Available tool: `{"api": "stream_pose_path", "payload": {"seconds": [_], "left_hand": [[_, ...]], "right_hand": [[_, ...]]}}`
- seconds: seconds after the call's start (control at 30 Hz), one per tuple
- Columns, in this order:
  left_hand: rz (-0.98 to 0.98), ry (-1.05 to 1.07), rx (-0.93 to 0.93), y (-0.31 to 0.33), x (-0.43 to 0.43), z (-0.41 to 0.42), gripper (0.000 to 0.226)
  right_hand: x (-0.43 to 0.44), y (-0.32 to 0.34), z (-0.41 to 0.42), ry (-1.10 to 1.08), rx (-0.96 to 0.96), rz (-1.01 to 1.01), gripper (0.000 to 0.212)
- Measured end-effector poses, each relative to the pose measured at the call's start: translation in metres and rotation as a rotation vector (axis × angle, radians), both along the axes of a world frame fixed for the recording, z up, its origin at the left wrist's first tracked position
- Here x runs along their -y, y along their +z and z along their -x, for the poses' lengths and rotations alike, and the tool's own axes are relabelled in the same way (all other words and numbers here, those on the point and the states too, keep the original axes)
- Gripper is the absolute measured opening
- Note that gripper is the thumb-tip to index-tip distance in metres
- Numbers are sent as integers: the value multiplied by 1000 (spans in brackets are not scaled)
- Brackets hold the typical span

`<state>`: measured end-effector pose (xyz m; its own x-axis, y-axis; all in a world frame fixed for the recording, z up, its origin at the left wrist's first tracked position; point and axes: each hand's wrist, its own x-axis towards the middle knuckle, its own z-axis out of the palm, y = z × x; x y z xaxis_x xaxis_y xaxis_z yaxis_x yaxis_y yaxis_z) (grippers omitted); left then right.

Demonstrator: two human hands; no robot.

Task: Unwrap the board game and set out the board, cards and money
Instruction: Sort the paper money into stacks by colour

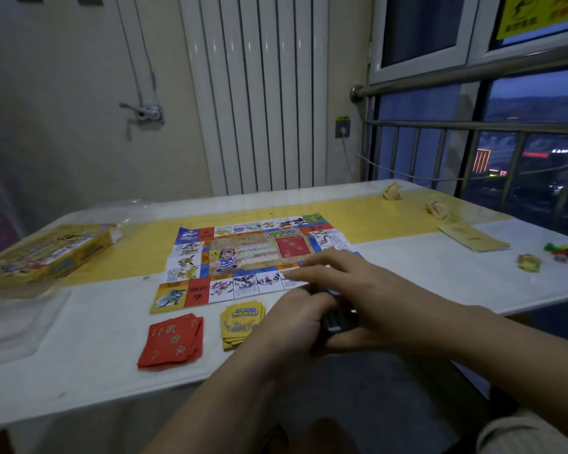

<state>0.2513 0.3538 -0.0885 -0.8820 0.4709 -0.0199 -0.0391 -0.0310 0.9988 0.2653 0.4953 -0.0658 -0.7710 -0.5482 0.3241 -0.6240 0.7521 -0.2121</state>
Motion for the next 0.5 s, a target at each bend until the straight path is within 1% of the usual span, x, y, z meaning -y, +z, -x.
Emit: {"api": "stream_pose_path", "payload": {"seconds": [0.07,0.1,0.17,0.23,0.27,0.3,0.33,0.4,0.47,0.5], "left_hand": [[35,6,-31,2,-4,-1,17],[7,-1,-20,3,-6,-2,17],[-159,-71,107,8,-9,-5,19],[-314,-162,237,18,-10,-9,21],[-341,-188,254,20,-11,-9,22],[-336,-195,237,20,-13,-8,22],[-290,-179,177,19,-16,-7,22],[-140,-89,4,13,-24,-1,20],[-73,-24,-114,7,-32,2,21],[-98,-4,-122,6,-35,3,21]], "right_hand": [[-1,4,1,5,26,-4,70],[-2,6,2,1,59,13,66],[-6,12,4,-8,94,32,63],[-13,14,4,-7,35,7,65],[-16,14,6,-1,-6,-11,67],[-19,13,6,6,-40,-24,70],[-22,13,7,8,-60,-31,74],[-27,14,9,-5,-81,-44,83],[-34,16,8,-39,-30,-33,95],[-38,18,7,-71,46,34,101]]}}
